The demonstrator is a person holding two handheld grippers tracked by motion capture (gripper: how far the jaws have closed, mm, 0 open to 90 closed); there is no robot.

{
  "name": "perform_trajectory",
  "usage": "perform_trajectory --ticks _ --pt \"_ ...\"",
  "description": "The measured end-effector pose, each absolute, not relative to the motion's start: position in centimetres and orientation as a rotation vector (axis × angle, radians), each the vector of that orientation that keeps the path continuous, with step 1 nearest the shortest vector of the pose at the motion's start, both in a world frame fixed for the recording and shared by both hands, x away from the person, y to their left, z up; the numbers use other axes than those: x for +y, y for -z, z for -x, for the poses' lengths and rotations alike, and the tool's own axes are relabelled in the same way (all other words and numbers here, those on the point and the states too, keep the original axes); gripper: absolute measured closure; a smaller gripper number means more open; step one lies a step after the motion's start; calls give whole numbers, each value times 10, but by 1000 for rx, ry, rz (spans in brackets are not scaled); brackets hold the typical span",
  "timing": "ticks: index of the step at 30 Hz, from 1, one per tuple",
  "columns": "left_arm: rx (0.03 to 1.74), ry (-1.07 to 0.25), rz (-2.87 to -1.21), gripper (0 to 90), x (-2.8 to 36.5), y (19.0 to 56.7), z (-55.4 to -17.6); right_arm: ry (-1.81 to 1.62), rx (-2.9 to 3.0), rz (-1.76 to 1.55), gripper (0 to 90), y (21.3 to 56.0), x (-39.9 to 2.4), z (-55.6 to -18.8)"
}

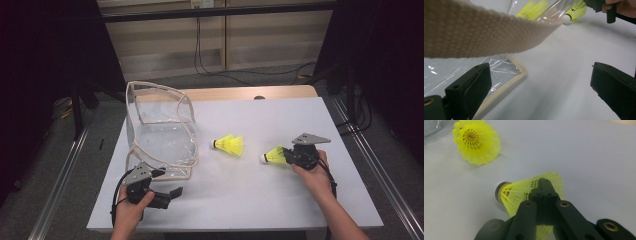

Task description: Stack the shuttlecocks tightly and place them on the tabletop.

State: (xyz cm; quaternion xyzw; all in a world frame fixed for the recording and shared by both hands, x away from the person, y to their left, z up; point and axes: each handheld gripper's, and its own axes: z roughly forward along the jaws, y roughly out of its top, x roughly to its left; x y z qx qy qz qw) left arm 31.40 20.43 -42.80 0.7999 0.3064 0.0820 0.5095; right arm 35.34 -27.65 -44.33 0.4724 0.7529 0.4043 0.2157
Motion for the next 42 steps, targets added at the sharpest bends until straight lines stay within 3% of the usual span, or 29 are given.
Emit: perform_trajectory --ticks 42 --pt "733 -201 -1927 36 204 427 -313 -1113 2041 -1315 900 429 -295 -347"
